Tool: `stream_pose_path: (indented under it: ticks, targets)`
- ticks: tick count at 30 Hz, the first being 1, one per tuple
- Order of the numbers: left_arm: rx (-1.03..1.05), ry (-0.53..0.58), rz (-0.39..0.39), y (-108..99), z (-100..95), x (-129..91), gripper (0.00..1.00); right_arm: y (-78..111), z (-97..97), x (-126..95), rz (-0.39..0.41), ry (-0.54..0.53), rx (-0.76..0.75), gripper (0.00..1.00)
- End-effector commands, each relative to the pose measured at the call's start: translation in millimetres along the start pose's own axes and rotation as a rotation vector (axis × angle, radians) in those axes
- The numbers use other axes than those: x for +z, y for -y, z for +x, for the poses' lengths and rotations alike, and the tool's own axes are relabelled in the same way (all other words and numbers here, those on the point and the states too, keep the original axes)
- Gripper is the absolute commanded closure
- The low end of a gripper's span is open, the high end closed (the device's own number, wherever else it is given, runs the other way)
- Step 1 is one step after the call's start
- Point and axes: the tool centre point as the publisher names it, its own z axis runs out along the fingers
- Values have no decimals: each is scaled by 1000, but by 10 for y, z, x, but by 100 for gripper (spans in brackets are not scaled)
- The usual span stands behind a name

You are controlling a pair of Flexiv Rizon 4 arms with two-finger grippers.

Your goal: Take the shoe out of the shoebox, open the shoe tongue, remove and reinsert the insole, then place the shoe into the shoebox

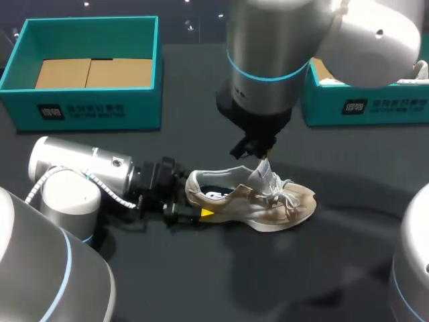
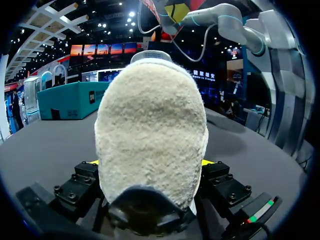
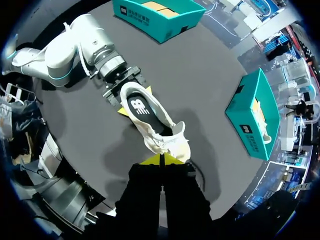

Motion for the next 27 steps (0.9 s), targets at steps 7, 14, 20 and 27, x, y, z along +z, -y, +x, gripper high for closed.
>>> stream_pose_path:
  ticks: [7, 14, 20, 27]
  targets:
    - [0, 1, 0, -21, 4, -12, 100, -75, 39, 15, -13, -13, -161, 100]
    - [0, 1, 0, -21, 4, -12, 100, -286, 280, 242, -86, -134, -370, 100]
    - [0, 1, 0, -21, 4, -12, 100, -335, 357, 298, -105, -177, -452, 100]
    - [0, 1, 0, -21, 4, -12, 100, -335, 357, 298, -105, -177, -452, 100]
